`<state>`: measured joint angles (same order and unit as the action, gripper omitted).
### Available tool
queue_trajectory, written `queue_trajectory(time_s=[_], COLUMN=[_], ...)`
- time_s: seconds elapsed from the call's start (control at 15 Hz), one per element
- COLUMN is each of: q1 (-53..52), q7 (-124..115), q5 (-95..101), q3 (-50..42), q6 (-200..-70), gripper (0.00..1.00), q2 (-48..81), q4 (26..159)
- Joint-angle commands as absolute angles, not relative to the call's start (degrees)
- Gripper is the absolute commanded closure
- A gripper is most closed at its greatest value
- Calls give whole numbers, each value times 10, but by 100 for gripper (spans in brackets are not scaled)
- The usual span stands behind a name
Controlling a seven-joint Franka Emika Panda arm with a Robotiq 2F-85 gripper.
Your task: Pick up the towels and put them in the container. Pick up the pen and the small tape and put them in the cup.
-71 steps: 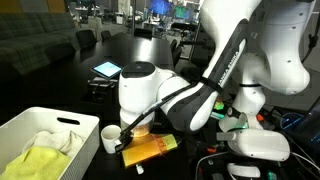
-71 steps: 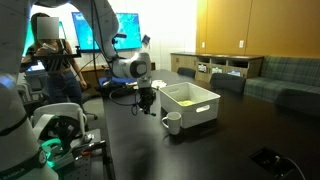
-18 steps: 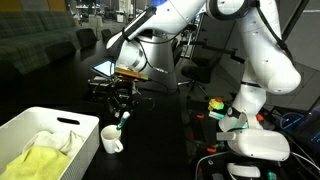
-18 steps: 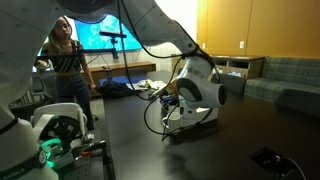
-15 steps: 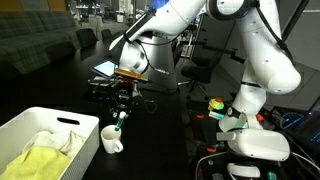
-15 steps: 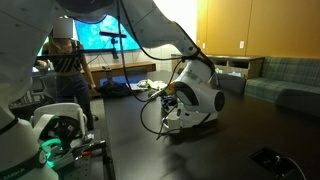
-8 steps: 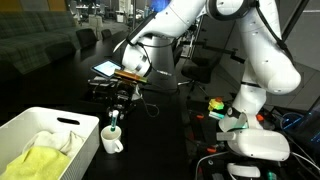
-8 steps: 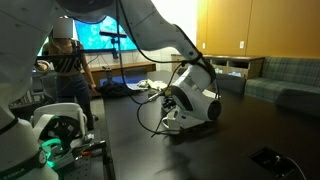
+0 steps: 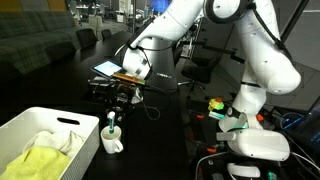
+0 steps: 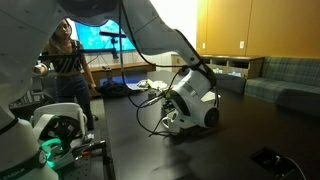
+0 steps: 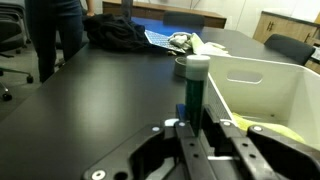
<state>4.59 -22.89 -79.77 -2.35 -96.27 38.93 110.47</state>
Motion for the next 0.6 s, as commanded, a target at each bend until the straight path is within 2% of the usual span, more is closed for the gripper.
queue_trajectory(time_s=[0.0,0.53], q1=[43,46], q7=[-240,-235], q5=[-824,-852], q3=[-32,-45], q6=[-966,-987], gripper=[95,95], q2=[397,397], q4=[1106,1119])
